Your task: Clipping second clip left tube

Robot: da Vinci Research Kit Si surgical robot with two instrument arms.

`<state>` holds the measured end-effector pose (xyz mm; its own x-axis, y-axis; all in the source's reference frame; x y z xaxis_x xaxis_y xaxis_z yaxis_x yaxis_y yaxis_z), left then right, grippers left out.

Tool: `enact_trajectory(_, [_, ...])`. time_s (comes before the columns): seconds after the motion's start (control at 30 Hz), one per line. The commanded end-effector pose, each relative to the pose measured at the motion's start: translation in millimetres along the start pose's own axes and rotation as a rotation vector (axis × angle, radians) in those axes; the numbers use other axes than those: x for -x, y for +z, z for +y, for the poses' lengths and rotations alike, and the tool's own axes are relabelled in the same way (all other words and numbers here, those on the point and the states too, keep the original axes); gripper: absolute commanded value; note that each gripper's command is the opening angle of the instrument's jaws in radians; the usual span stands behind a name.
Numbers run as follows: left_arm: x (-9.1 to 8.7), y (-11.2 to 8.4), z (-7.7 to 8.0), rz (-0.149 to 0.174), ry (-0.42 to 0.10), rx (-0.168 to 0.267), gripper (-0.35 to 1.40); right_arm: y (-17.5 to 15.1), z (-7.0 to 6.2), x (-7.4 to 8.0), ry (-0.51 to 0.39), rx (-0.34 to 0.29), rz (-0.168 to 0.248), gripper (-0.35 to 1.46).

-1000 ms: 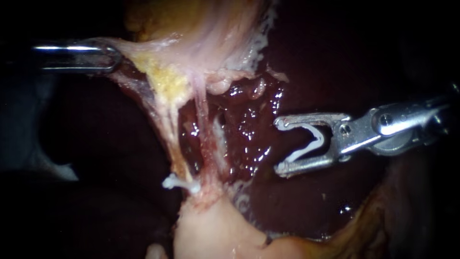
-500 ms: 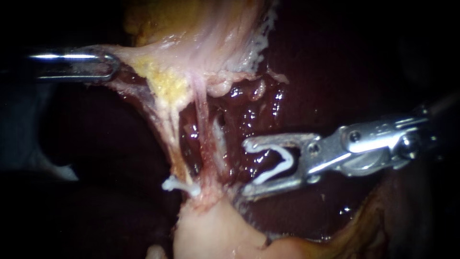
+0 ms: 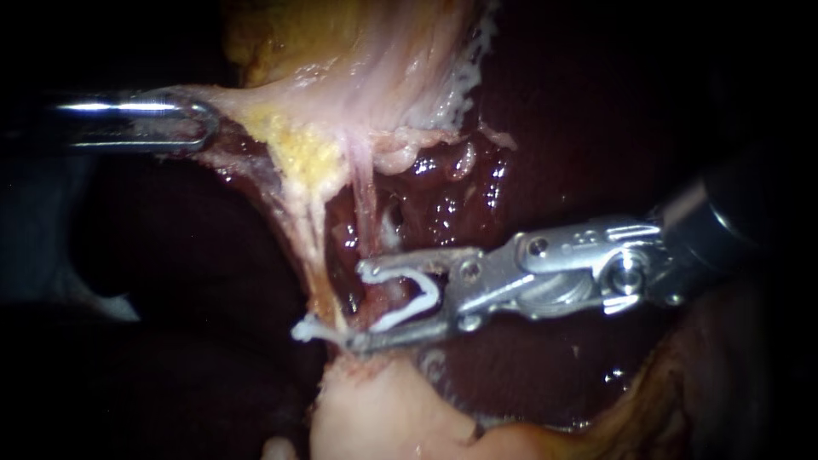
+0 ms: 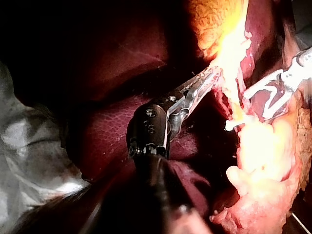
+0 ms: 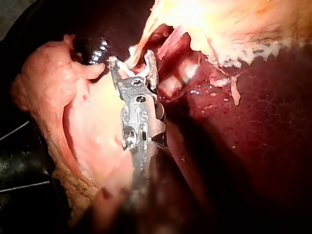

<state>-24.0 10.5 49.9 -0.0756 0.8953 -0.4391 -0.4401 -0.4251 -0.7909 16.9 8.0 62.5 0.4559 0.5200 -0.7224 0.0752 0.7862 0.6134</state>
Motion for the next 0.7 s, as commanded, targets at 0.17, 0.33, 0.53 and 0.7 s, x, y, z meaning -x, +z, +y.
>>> enact_trajectory(0.17, [0.0,0.0,0.1,-0.001,0.0,0.002,-0.35,1.0,1.2,1.3,0.009,-0.003,-0.002,0.47])
enact_trajectory(0.33, [0.0,0.1,0.1,-0.001,0.0,0.002,-0.35,1.9,2.5,2.3,0.01,-0.013,-0.003,0.47])
enact_trajectory(0.53, [0.0,0.1,0.1,-0.001,0.0,0.002,-0.35,3.5,3.0,2.5,0.009,-0.063,0.014,0.47])
enact_trajectory(0.7, [0.0,0.2,0.1,0.0,0.0,0.001,-0.35,5.5,2.6,2.2,0.014,-0.117,0.043,0.47])
